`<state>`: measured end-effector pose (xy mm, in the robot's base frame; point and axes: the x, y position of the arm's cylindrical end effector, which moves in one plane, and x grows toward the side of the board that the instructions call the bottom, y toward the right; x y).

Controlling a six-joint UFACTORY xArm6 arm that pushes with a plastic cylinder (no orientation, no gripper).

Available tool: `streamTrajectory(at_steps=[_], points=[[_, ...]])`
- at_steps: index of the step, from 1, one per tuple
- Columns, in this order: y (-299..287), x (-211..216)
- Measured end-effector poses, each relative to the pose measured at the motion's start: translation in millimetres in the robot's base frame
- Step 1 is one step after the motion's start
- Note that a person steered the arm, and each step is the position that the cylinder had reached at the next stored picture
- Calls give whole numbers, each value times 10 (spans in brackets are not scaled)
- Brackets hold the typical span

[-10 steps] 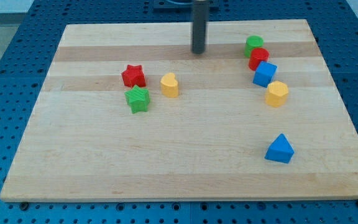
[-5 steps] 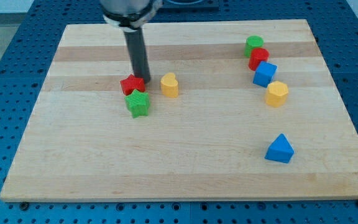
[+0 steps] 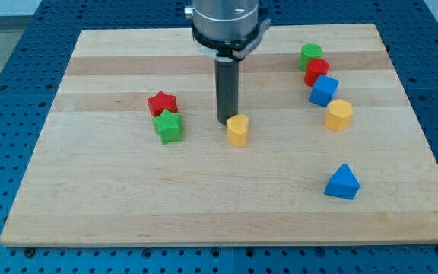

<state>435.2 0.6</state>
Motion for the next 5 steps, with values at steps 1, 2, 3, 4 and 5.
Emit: streamTrajectory(at_steps=[1,2,3,4,5], points=[[6,130],[-123,322],[-127,466],[-157,502],[-385,732]])
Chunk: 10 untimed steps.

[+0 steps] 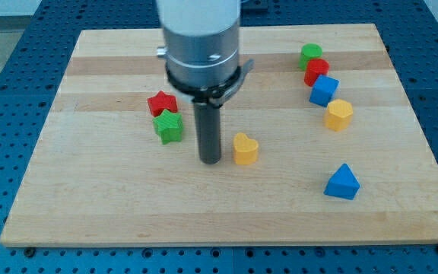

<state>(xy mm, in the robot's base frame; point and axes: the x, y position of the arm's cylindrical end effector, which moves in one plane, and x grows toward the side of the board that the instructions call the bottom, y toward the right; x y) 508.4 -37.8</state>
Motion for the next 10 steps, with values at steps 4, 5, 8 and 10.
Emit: streamTrajectory(at_steps=[4,5,8,10], points=[[911,13],[1034,-5],[388,-59],[550,-227]])
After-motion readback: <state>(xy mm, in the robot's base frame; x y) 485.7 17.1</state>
